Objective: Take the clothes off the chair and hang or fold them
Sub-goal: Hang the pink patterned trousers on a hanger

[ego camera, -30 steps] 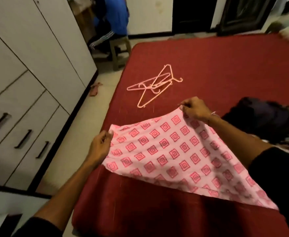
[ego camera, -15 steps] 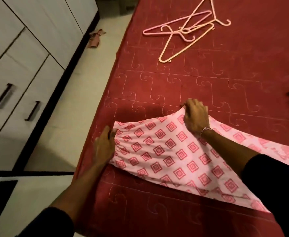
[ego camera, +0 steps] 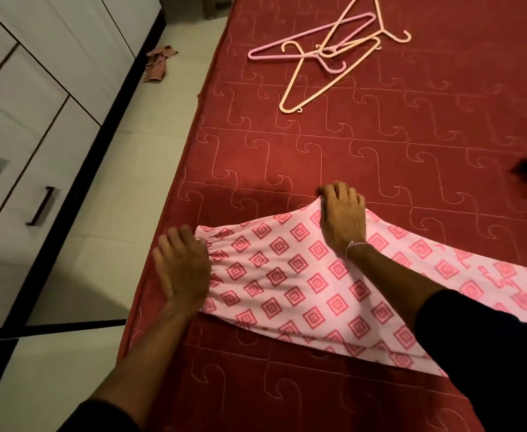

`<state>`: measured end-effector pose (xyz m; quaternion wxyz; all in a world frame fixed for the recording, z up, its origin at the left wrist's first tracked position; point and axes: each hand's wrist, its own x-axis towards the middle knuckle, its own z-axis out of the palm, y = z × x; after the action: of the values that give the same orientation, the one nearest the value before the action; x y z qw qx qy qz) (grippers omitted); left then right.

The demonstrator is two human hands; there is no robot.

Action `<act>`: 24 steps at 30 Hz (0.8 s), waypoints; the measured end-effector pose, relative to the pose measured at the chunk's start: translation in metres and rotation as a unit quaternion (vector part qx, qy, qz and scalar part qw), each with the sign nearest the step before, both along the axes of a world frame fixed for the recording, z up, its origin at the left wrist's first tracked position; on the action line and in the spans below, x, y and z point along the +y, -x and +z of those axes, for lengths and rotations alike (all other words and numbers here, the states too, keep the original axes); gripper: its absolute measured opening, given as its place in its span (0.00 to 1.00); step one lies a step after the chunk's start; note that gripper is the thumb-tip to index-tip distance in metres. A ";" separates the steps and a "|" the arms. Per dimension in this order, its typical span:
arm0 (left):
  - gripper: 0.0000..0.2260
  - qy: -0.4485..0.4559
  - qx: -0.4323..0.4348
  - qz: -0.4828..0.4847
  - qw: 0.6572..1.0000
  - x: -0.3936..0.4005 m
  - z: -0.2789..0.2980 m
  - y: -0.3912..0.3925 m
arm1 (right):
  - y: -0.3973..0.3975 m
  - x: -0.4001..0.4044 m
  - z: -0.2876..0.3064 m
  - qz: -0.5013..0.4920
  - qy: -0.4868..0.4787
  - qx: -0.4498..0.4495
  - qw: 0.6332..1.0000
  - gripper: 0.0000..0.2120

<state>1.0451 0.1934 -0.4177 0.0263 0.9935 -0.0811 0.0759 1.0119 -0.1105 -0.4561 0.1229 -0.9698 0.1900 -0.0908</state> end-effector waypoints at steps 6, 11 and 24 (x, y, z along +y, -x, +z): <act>0.18 0.085 0.019 -0.287 0.954 -0.077 -0.006 0.034 | 0.038 0.039 0.013 0.003 -0.033 0.004 0.999 0.26; 0.34 0.017 0.116 -0.338 0.934 -0.075 -0.025 0.054 | 0.126 0.032 0.010 0.013 -0.049 0.073 0.996 0.27; 0.42 -0.009 0.147 -0.501 0.853 -0.140 0.000 0.110 | 0.289 -0.048 0.026 -0.048 -0.083 0.042 0.994 0.26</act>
<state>0.9350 0.0535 -0.4174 0.0632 0.8179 -0.5640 -0.0948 0.7234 -0.1585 -0.4298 0.1906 -0.9490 0.2480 -0.0395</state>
